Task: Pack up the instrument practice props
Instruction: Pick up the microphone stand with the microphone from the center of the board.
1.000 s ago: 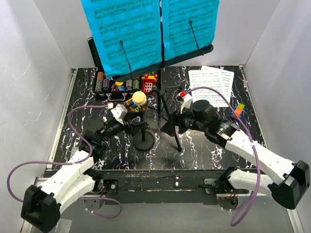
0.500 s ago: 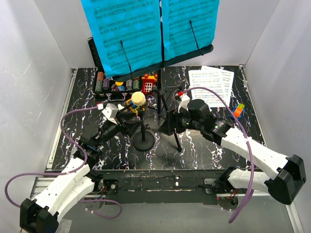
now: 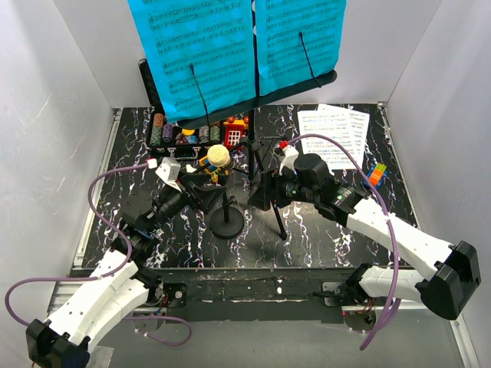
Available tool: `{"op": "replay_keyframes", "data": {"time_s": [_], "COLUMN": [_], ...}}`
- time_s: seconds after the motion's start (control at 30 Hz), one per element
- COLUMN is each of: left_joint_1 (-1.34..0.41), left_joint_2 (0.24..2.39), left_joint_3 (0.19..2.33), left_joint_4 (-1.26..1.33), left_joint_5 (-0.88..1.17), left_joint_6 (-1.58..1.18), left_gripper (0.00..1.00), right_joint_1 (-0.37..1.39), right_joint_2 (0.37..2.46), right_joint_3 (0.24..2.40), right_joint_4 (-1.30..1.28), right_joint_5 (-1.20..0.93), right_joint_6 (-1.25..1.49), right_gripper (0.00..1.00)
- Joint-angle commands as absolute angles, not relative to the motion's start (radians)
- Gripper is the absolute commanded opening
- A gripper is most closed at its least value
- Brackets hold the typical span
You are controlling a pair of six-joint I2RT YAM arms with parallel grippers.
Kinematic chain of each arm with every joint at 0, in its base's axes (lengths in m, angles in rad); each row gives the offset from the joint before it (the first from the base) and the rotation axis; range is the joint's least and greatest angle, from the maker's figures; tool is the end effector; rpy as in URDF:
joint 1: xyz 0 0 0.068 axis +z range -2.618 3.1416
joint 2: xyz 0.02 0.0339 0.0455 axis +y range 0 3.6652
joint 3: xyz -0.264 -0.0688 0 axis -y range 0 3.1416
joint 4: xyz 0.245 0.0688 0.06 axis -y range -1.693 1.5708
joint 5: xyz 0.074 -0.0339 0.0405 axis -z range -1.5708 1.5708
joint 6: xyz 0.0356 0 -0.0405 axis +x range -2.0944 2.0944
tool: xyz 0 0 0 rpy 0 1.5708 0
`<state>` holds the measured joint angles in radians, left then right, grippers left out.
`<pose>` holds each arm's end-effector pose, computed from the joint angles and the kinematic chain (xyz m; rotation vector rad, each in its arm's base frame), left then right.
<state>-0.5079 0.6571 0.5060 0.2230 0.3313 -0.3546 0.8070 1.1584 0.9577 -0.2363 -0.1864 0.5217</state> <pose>0.1426 -0.0926 0.3049 0.3968 1.5260 -0.9328 0.1785 0.1959 0.3192 -0.4328 2.1122 1.0032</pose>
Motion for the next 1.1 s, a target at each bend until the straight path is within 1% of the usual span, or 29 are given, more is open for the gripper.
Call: {"op": "replay_keyframes", "data": {"time_s": [0.0, 0.03, 0.1, 0.13, 0.4, 0.47, 0.7, 0.93, 1.07], "left_joint_1": [-0.512, -0.512, -0.512, -0.512, -0.515, -0.518, -0.557, -0.601, -0.618], "left_joint_2": [0.65, 0.655, 0.67, 0.682, 0.77, 0.79, 0.828, 0.871, 0.891], "left_joint_3": [0.577, 0.584, 0.597, 0.609, 0.695, 0.712, 0.739, 0.769, 0.781], "left_joint_4": [0.155, 0.15, 0.149, 0.141, 0.084, 0.083, 0.069, 0.054, 0.055], "left_joint_5": [0.301, 0.299, 0.296, 0.296, 0.265, 0.268, 0.262, 0.232, 0.229], "left_joint_6": [-0.377, -0.376, -0.367, -0.359, -0.298, -0.281, -0.236, -0.195, -0.172], "left_gripper": [0.7, 0.72, 0.97, 0.98, 0.98, 0.96, 0.76, 0.66, 0.55], "right_joint_1": [0.807, 0.808, 0.807, 0.807, 0.807, 0.807, 0.807, 0.807, 0.807], "right_joint_2": [1.154, 1.152, 1.15, 1.147, 1.132, 1.132, 1.124, 1.117, 1.106], "right_joint_3": [1.0, 0.999, 0.999, 1.0, 1.005, 1.005, 1.009, 1.012, 1.012], "right_joint_4": [-0.213, -0.213, -0.216, -0.218, -0.235, -0.236, -0.252, -0.265, -0.273], "right_joint_5": [-0.181, -0.179, -0.173, -0.17, -0.156, -0.155, -0.147, -0.143, -0.137], "right_joint_6": [0.522, 0.523, 0.517, 0.517, 0.508, 0.508, 0.495, 0.492, 0.488], "right_gripper": [0.82, 0.82, 0.82, 0.82, 0.82, 0.82, 0.82, 0.82, 0.82]}}
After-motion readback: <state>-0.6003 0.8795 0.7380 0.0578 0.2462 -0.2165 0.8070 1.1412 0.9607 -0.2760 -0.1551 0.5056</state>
